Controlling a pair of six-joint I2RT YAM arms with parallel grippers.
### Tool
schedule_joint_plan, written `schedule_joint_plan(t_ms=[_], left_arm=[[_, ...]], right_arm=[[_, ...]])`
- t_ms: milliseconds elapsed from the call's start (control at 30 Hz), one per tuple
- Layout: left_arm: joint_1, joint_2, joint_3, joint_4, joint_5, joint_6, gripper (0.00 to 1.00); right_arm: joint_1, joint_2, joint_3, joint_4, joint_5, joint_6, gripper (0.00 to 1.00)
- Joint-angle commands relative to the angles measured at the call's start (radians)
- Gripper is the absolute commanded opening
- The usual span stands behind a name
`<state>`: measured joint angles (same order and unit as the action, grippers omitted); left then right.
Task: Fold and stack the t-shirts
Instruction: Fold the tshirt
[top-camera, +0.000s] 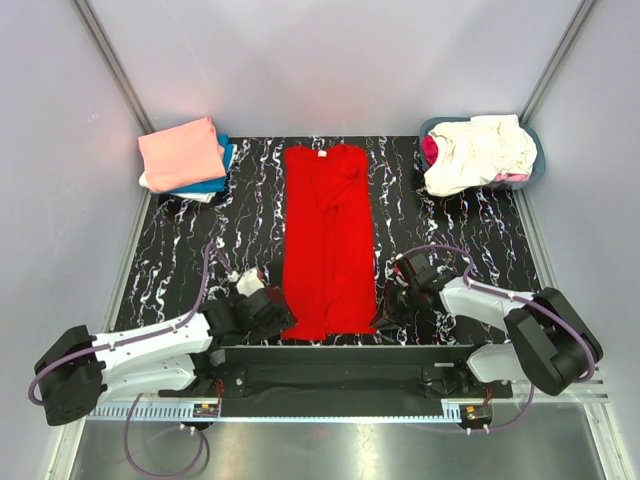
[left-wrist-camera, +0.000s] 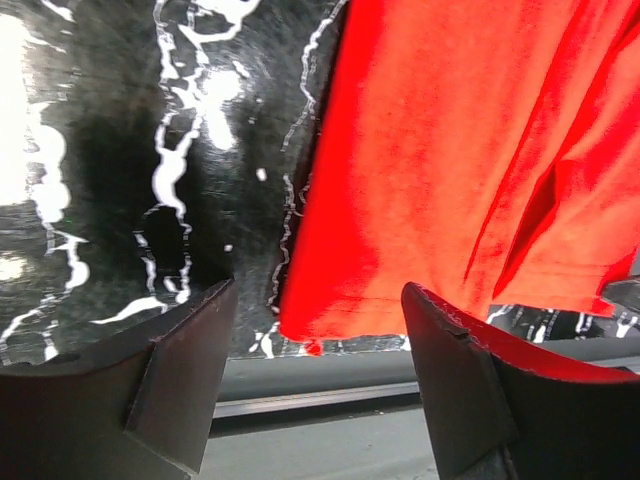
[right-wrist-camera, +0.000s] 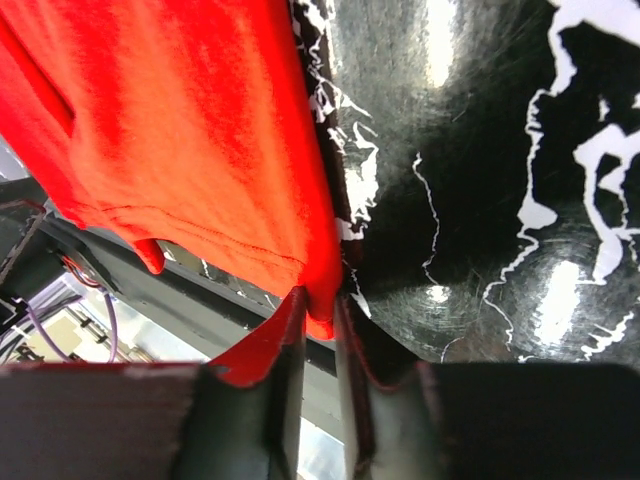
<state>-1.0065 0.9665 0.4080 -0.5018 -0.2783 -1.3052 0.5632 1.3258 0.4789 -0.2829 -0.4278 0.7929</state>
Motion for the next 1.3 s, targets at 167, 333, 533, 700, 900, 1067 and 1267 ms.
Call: schedule_joint_plan(t_ms=[167, 333, 533, 700, 900, 1067, 1267], left_arm=[[-0.049, 0.029, -0.072, 0.006, 0.062, -0.080, 0.66], [-0.060, 0.043, -0.066, 0.000, 0.056, -0.089, 0.52], [-0.063, 0.061, -0.060, 0.000, 0.047, -0.092, 0.36], [-0.064, 0.103, -0.031, -0.006, 0.027, -0.075, 0.03], [-0.138, 0.156, 0.070, -0.072, -0.004, -0.074, 0.00], [-0.253, 0.173, 0.136, -0.136, -0.019, -0.144, 0.00], [-0.308, 0.178, 0.270, -0.280, -0.065, -0.141, 0.00]], right_arm=[[0.010, 0.001, 0.021, 0.001, 0.027, -0.032, 0.13], [0.009, -0.002, 0.023, -0.006, 0.027, -0.037, 0.11], [0.010, -0.020, 0.015, -0.006, 0.031, -0.032, 0.01], [0.010, -0.043, 0.012, -0.018, 0.034, -0.035, 0.00], [0.012, -0.135, -0.013, -0.097, 0.046, -0.027, 0.00], [0.010, -0.325, -0.028, -0.231, 0.057, 0.000, 0.00], [0.010, -0.444, 0.000, -0.314, 0.050, 0.025, 0.00]])
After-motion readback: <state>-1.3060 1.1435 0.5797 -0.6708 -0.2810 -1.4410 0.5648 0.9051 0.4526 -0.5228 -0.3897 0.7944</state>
